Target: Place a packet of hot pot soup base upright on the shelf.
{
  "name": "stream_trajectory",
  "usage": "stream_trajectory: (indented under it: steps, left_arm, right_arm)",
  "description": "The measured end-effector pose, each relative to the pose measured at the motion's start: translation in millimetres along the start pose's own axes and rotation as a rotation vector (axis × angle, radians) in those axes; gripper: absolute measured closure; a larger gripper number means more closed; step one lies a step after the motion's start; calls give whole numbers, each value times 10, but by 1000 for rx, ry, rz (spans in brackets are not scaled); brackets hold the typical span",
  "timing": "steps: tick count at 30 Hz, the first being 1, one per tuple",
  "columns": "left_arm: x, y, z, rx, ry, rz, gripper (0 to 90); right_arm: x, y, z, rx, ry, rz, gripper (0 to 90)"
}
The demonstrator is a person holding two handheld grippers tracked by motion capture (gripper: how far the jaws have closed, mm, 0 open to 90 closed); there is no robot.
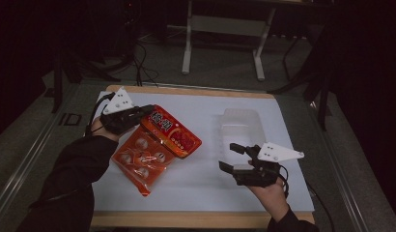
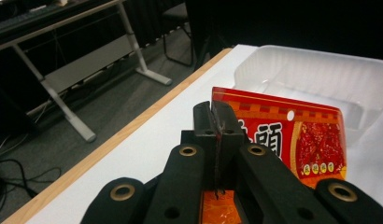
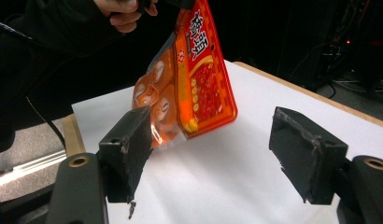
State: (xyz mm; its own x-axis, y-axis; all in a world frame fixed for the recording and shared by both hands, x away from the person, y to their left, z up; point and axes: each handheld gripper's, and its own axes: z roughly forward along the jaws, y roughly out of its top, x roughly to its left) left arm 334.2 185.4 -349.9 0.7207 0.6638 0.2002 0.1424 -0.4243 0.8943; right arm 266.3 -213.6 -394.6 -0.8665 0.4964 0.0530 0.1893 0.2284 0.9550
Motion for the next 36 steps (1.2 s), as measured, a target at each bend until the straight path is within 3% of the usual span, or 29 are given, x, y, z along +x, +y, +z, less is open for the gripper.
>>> stream_trajectory:
  steps: [8, 19, 24, 27, 29, 31, 36]
  left_arm:
    - [-84, 38, -90, -28, -20, 12, 900]
    - [-141, 41, -222, -55, -25, 30, 900]
    - [-150, 47, -291, -78, -40, 23, 900]
    - [-158, 50, -333, -90, -46, 24, 900]
    - [-160, 54, -359, -91, -47, 27, 900]
    - [-164, 56, -381, -96, -55, 23, 900]
    - [-165, 47, -420, -96, -53, 22, 900]
  right_arm:
    - [-23, 194, 248, 60, 46, -2, 276]
    - [7, 195, 619, 122, 108, 32, 279]
    - [-28, 186, 741, 130, 80, 41, 286]
    - [-70, 186, 832, 171, 81, 31, 316]
    - [-82, 180, 909, 197, 105, 39, 339]
    - [-84, 173, 979, 215, 135, 39, 390]
    - [-89, 147, 1087, 242, 143, 7, 549]
